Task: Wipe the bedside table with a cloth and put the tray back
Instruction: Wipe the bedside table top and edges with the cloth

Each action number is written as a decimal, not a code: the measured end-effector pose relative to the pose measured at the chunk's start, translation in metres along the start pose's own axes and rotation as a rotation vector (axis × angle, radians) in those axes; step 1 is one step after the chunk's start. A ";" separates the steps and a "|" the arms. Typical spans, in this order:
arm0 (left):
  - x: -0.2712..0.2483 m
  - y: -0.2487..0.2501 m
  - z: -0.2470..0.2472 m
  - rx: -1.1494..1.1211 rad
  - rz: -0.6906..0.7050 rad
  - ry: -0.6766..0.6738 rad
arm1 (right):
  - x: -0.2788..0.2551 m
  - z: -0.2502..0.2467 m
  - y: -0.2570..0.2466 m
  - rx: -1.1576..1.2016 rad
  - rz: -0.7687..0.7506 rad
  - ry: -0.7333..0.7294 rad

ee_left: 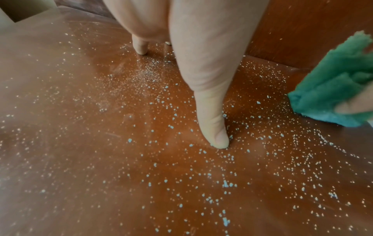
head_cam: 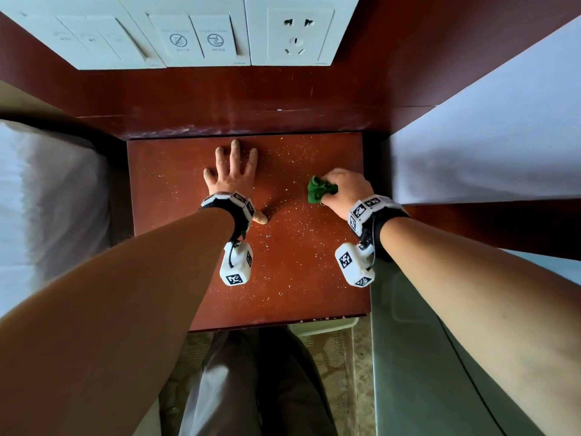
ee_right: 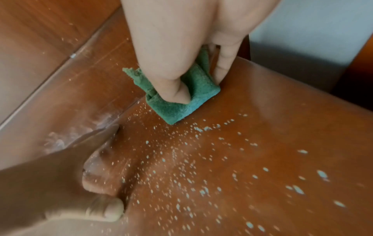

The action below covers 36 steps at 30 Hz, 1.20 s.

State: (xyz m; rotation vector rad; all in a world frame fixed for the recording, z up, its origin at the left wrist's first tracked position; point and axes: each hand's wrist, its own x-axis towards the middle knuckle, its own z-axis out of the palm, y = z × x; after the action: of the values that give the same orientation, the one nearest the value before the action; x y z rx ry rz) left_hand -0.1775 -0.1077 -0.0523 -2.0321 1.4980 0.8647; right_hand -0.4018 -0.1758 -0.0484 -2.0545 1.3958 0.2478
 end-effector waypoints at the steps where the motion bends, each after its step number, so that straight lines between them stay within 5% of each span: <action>1: 0.000 0.000 0.000 0.000 0.000 0.002 | -0.003 0.002 0.002 0.014 -0.004 -0.035; 5: 0.001 0.000 -0.001 -0.007 0.001 -0.009 | -0.004 -0.002 0.002 0.097 0.105 -0.043; 10: 0.001 0.000 -0.001 0.004 -0.002 -0.026 | 0.018 -0.020 0.001 0.318 0.420 0.398; 15: 0.001 0.000 -0.001 -0.009 0.006 -0.026 | 0.047 -0.027 -0.002 0.304 0.615 0.462; 23: 0.000 0.000 0.000 -0.014 0.006 -0.014 | 0.054 -0.012 -0.029 0.144 0.450 0.408; 27: 0.001 -0.001 0.001 -0.019 -0.003 -0.010 | 0.045 -0.005 -0.024 0.038 0.203 0.350; 36: 0.000 -0.002 0.000 -0.028 -0.003 -0.011 | 0.010 0.008 -0.023 0.003 -0.113 -0.026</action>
State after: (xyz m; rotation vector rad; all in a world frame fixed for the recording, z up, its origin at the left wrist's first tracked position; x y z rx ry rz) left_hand -0.1760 -0.1074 -0.0523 -2.0454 1.4845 0.8987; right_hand -0.3756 -0.1733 -0.0506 -2.1121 1.2589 0.2233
